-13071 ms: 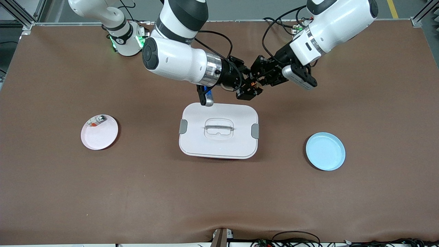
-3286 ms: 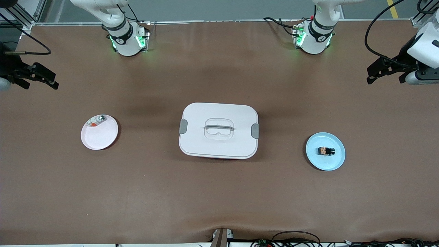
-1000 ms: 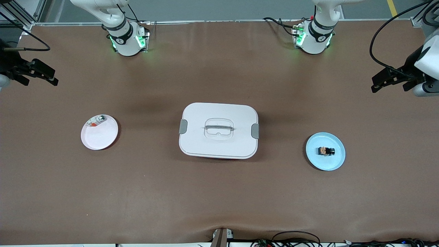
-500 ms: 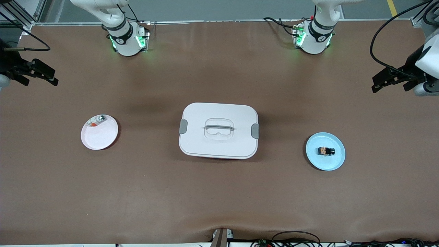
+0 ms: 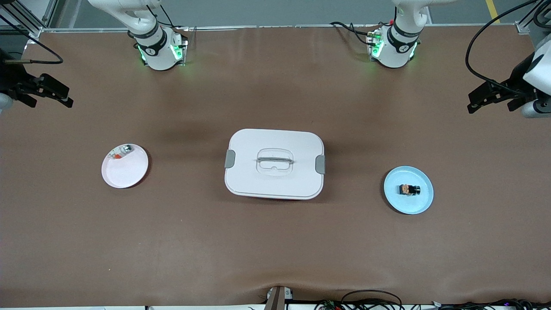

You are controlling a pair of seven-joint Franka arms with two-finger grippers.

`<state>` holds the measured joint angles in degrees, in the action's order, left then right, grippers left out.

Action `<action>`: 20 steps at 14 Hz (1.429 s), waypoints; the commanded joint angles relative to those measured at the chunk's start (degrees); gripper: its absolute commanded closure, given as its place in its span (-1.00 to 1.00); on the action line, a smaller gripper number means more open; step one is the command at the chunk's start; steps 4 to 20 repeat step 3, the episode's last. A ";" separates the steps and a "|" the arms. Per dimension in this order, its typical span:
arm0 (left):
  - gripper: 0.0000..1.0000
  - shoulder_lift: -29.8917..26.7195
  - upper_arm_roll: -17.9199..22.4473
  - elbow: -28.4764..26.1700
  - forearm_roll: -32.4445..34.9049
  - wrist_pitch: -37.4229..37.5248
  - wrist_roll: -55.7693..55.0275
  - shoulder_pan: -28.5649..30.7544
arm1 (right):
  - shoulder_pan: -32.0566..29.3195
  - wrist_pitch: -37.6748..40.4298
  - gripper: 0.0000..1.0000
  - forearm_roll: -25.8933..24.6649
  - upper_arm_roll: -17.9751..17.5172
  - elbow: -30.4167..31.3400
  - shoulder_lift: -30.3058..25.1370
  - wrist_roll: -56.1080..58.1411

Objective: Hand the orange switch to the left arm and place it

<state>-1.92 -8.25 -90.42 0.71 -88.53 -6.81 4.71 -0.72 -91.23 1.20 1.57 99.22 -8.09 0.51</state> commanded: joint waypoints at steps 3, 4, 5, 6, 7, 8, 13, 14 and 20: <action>-1.00 -0.28 -0.01 0.95 0.52 1.60 -1.28 0.04 | -0.34 0.61 -1.00 -0.50 -0.42 -1.05 -0.08 -0.60; -1.00 -0.28 -0.01 0.95 0.52 1.60 -1.28 0.04 | -0.34 0.61 -1.00 -0.50 -0.42 -1.05 -0.08 -0.60; -1.00 -0.28 -0.01 0.95 0.52 1.60 -1.28 0.04 | -0.34 0.61 -1.00 -0.50 -0.42 -1.05 -0.08 -0.60; -1.00 -0.28 -0.01 0.95 0.52 1.60 -1.28 0.04 | -0.34 0.61 -1.00 -0.50 -0.42 -1.05 -0.08 -0.60; -1.00 -0.28 -0.01 0.95 0.52 1.60 -1.28 0.04 | -0.34 0.61 -1.00 -0.50 -0.42 -1.05 -0.08 -0.60; -1.00 -0.28 -0.01 0.95 0.52 1.60 -1.28 0.04 | -0.34 0.61 -1.00 -0.50 -0.42 -1.05 -0.08 -0.60; -1.00 -0.28 -0.01 0.95 0.52 1.60 -1.28 0.04 | -0.34 0.61 -1.00 -0.50 -0.42 -1.05 -0.08 -0.60; -1.00 -0.28 -0.01 0.95 0.52 1.60 -1.28 0.04 | -0.34 0.61 -1.00 -0.50 -0.42 -1.05 -0.08 -0.60; -1.00 -0.28 -0.01 0.95 0.52 1.60 -1.28 0.04 | -0.34 0.61 -1.00 -0.50 -0.42 -1.05 -0.08 -0.60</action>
